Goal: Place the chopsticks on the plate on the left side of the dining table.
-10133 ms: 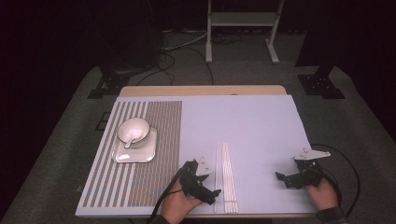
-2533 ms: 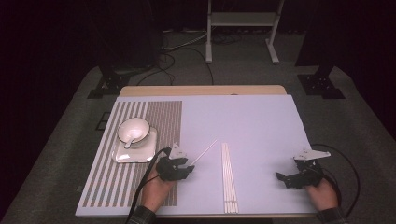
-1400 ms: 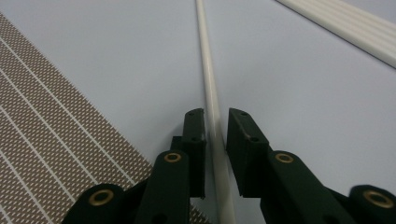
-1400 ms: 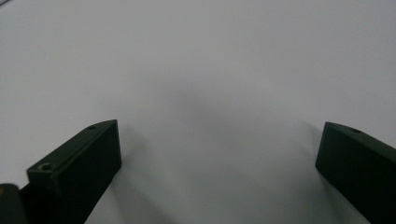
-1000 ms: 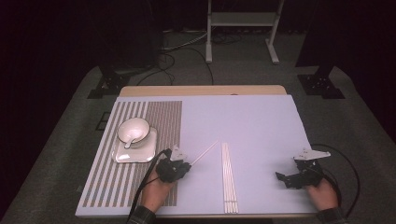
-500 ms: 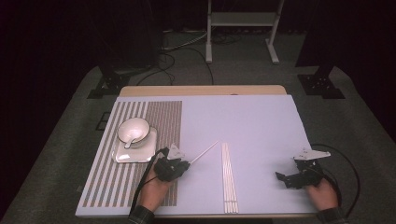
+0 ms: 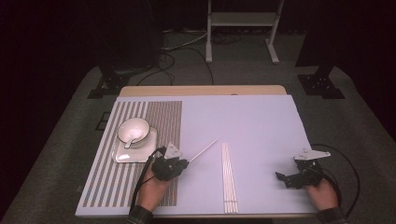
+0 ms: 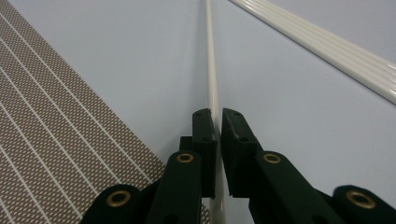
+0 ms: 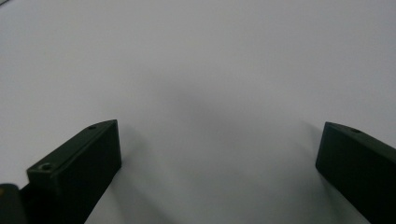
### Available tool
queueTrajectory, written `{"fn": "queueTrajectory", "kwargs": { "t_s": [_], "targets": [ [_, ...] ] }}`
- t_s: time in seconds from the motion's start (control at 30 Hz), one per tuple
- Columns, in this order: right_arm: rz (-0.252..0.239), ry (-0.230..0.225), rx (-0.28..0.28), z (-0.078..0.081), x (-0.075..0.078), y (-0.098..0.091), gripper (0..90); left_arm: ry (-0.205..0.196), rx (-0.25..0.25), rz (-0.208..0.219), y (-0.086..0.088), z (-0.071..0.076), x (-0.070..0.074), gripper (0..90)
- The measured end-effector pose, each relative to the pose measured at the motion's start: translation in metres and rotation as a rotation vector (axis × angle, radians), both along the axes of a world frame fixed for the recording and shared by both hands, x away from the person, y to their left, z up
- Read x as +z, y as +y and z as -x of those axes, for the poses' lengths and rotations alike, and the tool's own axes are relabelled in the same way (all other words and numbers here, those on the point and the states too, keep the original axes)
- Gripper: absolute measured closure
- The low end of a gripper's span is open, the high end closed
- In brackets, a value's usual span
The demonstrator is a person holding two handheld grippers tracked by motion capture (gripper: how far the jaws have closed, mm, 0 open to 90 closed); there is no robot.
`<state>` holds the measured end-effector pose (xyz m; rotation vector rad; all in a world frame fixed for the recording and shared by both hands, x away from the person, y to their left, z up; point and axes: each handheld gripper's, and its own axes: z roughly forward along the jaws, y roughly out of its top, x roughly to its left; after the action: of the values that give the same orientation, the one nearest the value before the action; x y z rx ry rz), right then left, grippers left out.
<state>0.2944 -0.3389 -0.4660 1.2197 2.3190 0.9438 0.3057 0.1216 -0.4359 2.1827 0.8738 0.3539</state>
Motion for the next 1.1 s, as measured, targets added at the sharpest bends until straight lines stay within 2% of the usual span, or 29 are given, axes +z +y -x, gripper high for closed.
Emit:
{"fn": "queueTrajectory", "kwargs": {
  "t_s": [0.33, 1.1],
  "targets": [
    [0.000, 0.000, 0.000, 0.000, 0.000, 0.000, 0.0, -0.011, -0.003, 0.003, 0.004, 0.002, 0.003, 84.1],
    [0.000, 0.000, 0.000, 0.000, 0.000, 0.000, 0.0, -0.026, 0.042, 0.020, 0.028, 0.001, 0.011, 84.1]
  ]
}}
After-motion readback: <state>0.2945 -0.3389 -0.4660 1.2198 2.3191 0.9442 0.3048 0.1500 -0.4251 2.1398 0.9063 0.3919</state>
